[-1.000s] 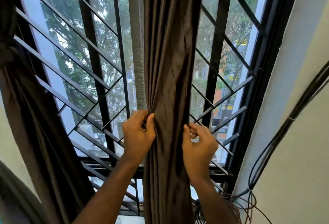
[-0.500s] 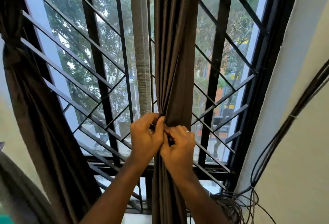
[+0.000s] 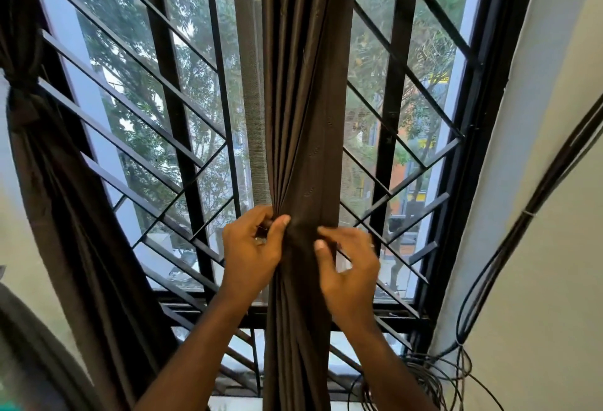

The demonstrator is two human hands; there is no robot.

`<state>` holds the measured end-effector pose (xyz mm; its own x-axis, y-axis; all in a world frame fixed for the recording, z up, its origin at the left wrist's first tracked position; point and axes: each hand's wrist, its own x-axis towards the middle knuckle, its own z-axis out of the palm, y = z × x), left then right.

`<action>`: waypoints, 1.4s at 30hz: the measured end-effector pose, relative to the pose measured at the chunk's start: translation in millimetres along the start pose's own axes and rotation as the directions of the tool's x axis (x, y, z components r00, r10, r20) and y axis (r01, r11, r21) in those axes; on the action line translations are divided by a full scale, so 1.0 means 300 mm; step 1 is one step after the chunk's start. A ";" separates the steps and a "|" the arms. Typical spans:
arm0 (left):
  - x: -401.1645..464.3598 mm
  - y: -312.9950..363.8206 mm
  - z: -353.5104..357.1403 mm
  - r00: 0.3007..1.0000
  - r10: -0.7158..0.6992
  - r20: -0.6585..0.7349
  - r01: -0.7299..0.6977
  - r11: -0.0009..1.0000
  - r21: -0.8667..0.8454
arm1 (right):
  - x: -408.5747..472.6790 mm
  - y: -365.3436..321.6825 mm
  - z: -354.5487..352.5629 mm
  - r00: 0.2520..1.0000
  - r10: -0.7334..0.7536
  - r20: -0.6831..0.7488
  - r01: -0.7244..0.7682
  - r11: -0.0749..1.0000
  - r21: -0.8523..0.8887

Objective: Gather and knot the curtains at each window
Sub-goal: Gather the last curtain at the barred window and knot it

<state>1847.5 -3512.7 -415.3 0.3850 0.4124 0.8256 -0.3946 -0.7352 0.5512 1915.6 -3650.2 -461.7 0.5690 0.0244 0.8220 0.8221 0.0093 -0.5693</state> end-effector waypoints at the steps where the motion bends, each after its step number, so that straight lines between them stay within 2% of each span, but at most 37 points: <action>1: 0.002 0.000 -0.007 1.000 -0.001 0.004 0.001 1.000 -0.010 | 0.014 0.024 -0.014 0.986 0.149 -0.072 -0.147 0.989 0.029; 2: 0.004 0.000 -0.014 1.000 -0.001 0.006 0.001 1.000 -0.016 | 0.035 0.044 -0.020 0.952 0.298 -0.075 -0.292 0.953 0.079; 3: 0.006 0.000 -0.019 1.000 0.001 0.007 -0.001 1.000 -0.017 | 0.057 0.063 -0.018 0.911 0.413 -0.014 -0.407 0.903 0.140; 5: 0.004 -0.001 -0.026 1.000 0.006 0.012 -0.006 1.000 -0.006 | 0.086 0.079 -0.005 0.852 0.503 0.142 -0.523 0.817 0.243; 6: 0.003 -0.002 -0.028 1.000 0.008 0.010 -0.008 1.000 0.002 | 0.092 0.079 0.002 0.851 0.498 0.165 -0.525 0.812 0.257; 10: 0.009 -0.012 -0.025 0.998 0.021 -0.058 -0.017 0.998 0.053 | 0.087 0.062 0.008 0.924 0.381 -0.020 -0.376 0.918 0.123; 14: 0.014 -0.026 0.003 0.994 0.096 -0.052 -0.081 0.966 0.247 | 0.055 0.037 0.016 0.964 0.152 -0.218 -0.170 0.983 -0.064; 19: 0.006 -0.016 0.018 0.987 0.160 -0.024 -0.138 0.909 0.392 | 0.061 0.015 0.005 0.954 0.152 -0.259 -0.185 0.977 -0.107; 21: 0.012 -0.017 0.023 0.990 0.141 -0.030 -0.119 0.914 0.387 | 0.049 -0.008 0.007 0.976 0.046 -0.211 -0.077 0.987 -0.141; 23: 0.022 -0.012 0.031 0.995 0.099 -0.033 -0.082 0.941 0.330 | 0.013 -0.044 0.026 0.991 -0.109 -0.082 0.096 0.985 -0.145; 25: 0.028 0.005 0.037 0.997 0.071 -0.008 -0.067 0.971 0.229 | -0.014 -0.058 0.050 0.978 -0.206 0.030 0.208 0.964 -0.167; 28: 0.020 0.020 0.044 1.000 0.000 0.018 -0.001 0.999 0.048 | -0.017 -0.042 0.073 0.978 -0.194 0.083 0.203 0.970 -0.136; 32: 0.015 0.013 0.030 0.973 -0.204 0.104 0.223 0.950 -0.218 | -0.015 -0.039 0.087 0.981 -0.163 0.102 0.169 0.984 -0.049; 36: 0.001 0.022 0.026 0.980 -0.159 0.116 0.183 0.952 -0.245 | -0.028 -0.032 0.099 0.974 -0.163 0.158 0.178 0.981 -0.080; 39: 0.010 0.008 0.026 0.986 -0.140 0.085 0.152 0.975 -0.163 | -0.019 -0.025 0.112 0.963 -0.154 0.219 0.184 0.975 -0.125; 42: 0.025 -0.010 0.019 0.985 -0.157 0.069 0.166 0.975 -0.151 | 0.000 -0.030 0.096 0.954 -0.143 0.262 0.150 0.989 -0.005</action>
<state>1856.3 -3510.3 -411.4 0.4988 0.4845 0.7187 -0.4467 -0.5669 0.6922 1907.7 -3621.5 -457.0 0.4195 0.2840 0.8622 0.8981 0.0082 -0.4397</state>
